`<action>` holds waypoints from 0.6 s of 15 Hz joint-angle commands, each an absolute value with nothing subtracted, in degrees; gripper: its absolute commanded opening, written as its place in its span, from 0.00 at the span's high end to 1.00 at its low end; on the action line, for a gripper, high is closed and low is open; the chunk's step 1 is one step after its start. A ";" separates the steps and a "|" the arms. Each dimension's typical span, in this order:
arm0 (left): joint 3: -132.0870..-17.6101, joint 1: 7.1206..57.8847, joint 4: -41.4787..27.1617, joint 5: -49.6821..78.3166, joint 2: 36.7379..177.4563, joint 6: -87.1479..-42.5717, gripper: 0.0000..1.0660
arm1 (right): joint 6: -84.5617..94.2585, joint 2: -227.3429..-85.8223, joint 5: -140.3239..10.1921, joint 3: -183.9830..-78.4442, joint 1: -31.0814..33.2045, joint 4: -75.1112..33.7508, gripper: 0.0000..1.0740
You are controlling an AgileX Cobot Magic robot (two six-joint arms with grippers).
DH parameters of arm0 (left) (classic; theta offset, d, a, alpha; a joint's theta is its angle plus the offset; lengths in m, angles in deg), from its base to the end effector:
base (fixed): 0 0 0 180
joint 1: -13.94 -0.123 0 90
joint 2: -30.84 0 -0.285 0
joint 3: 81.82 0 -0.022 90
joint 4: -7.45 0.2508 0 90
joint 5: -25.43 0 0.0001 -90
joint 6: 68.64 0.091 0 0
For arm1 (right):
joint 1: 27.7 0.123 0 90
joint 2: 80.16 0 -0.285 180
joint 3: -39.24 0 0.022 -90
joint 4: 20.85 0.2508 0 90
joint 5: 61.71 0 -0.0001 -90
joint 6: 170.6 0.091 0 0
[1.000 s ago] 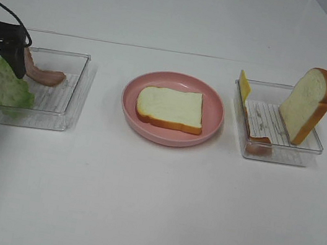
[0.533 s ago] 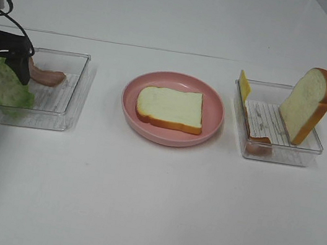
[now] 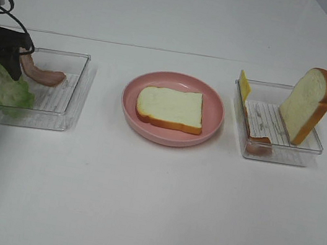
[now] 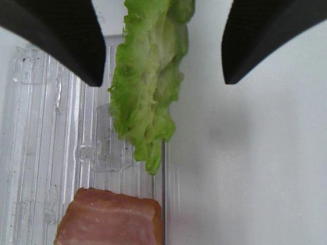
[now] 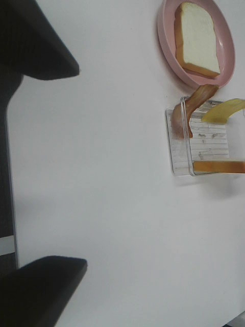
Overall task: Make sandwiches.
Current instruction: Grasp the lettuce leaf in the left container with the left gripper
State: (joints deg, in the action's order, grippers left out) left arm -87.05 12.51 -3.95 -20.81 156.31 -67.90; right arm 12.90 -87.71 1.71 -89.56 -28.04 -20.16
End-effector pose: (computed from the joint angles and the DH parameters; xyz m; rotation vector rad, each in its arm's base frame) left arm 0.4152 -0.0026 0.1604 -0.1922 2.8887 -0.2254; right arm -0.0026 0.0010 0.2608 0.0709 2.1314 0.0471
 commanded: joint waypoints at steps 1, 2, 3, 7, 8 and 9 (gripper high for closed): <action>-87.28 12.45 -4.87 -20.58 156.37 -68.01 0.75 | 12.61 -85.88 1.25 -89.33 -28.33 -19.99 0.17; -87.28 12.45 -4.87 -20.46 156.37 -68.01 0.84 | 12.61 -85.88 1.25 -89.33 -28.33 -19.99 0.17; -87.28 12.45 -4.87 -20.29 156.37 -68.01 0.91 | 12.61 -85.88 1.25 -89.33 -28.33 -19.99 0.17; -87.28 12.45 -4.87 -19.54 156.37 -68.01 1.00 | 12.61 -85.88 1.25 -89.33 -28.33 -19.99 0.17; -87.28 12.45 -4.87 -19.60 156.31 -68.01 1.00 | 12.61 -85.88 1.25 -89.33 -28.33 -19.99 0.17; -87.28 12.45 -5.27 -19.77 155.34 -68.01 1.00 | 12.61 -85.88 1.25 -89.33 -28.33 -19.99 0.17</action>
